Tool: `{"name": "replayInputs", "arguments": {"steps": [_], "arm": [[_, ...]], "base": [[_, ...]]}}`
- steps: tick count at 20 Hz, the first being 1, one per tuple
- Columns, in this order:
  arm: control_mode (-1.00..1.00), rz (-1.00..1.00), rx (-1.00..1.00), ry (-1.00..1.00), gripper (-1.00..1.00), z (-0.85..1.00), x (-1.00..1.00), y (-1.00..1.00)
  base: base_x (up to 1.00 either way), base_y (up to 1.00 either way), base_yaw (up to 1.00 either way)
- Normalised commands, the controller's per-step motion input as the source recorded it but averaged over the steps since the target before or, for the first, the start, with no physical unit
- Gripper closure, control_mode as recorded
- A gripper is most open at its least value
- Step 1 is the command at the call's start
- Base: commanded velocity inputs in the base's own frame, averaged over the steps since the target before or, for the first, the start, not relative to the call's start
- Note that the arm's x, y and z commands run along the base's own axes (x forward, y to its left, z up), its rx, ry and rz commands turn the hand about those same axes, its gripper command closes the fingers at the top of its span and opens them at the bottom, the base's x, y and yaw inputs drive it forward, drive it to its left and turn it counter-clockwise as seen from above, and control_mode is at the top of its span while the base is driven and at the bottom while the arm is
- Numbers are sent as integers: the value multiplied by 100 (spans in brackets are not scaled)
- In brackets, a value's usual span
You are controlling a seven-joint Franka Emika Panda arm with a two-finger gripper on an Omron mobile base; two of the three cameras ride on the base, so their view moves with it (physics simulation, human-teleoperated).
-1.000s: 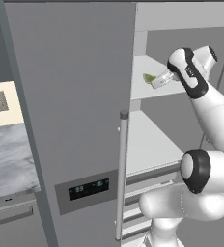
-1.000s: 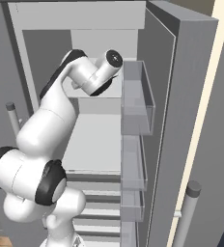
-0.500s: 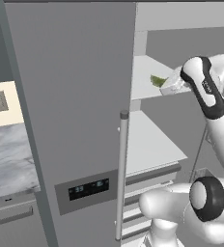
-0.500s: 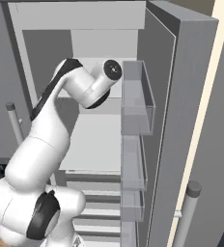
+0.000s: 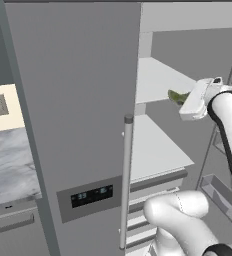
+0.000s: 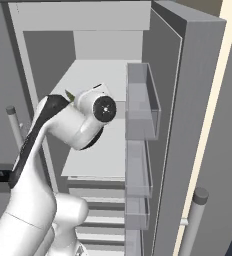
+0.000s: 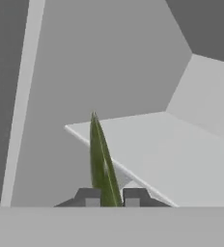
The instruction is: There is a bowl on the dining counter. Grab a lemon wedge from the fridge and place it in the bowl. Then get the liquor bottle and glass cup from the cabinet and place them next to the bowl.
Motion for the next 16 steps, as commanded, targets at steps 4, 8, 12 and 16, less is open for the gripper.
{"name": "replayInputs", "arguments": {"steps": [4,8,12,16], "arm": [[-100,-10,0,-2,100,17,-99,0],[-100,-10,0,0,100,36,-100,0],[-100,-9,0,-2,100,46,-100,0],[-100,-7,0,-7,100,46,-100,0]], "base": [[0,0,0],[0,0,0],[0,0,0],[0,0,0]]}}
